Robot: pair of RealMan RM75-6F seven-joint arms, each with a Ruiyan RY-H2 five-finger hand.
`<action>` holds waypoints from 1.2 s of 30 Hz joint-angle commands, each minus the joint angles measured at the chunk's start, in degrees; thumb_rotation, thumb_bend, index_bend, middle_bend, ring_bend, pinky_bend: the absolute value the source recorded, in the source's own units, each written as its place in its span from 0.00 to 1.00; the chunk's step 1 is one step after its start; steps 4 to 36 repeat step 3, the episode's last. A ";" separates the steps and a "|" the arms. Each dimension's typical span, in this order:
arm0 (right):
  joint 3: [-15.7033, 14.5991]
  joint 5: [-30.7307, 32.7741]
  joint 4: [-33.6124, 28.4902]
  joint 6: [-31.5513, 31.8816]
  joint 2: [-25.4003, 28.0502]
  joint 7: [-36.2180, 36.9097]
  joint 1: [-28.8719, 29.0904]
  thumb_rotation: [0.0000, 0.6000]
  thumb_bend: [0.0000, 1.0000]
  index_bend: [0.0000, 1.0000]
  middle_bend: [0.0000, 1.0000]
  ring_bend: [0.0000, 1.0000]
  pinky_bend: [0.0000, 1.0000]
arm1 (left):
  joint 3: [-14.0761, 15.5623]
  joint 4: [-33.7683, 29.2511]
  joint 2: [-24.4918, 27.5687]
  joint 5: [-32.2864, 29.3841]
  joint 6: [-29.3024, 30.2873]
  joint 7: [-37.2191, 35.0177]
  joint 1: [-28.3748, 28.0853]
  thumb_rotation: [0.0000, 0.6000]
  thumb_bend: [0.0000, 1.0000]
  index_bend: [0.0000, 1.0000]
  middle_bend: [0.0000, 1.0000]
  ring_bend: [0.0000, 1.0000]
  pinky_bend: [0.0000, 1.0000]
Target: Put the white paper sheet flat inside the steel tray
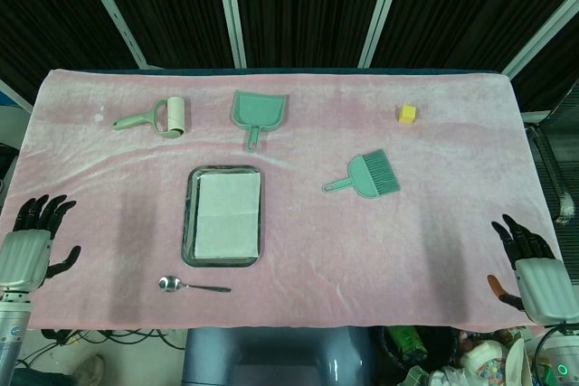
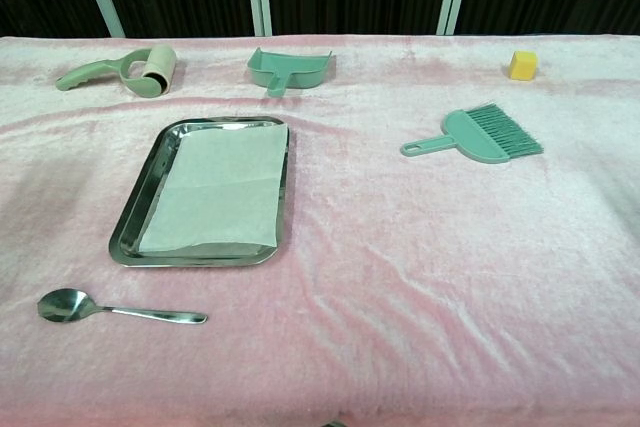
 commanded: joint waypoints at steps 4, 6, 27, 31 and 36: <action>0.23 -0.98 1.08 1.75 -1.23 1.54 -0.52 1.00 0.25 0.00 0.00 0.09 0.15 | -1.52 0.44 0.16 -1.30 -0.39 -1.50 1.08 1.00 0.30 0.15 0.09 0.00 0.01; 0.23 -0.98 1.08 1.75 -1.23 1.54 -0.52 1.00 0.25 0.00 0.00 0.09 0.15 | -1.52 0.44 0.16 -1.30 -0.39 -1.50 1.08 1.00 0.30 0.15 0.09 0.00 0.01; 0.23 -0.98 1.08 1.75 -1.23 1.54 -0.52 1.00 0.25 0.00 0.00 0.09 0.15 | -1.52 0.44 0.16 -1.30 -0.39 -1.50 1.08 1.00 0.30 0.15 0.09 0.00 0.01; 0.23 -0.98 1.08 1.75 -1.23 1.54 -0.52 1.00 0.25 0.00 0.00 0.09 0.15 | -1.52 0.44 0.16 -1.30 -0.39 -1.50 1.08 1.00 0.30 0.15 0.09 0.00 0.01; 0.23 -0.98 1.08 1.75 -1.23 1.54 -0.52 1.00 0.25 0.00 0.00 0.09 0.15 | -1.52 0.44 0.16 -1.30 -0.39 -1.50 1.08 1.00 0.30 0.15 0.09 0.00 0.01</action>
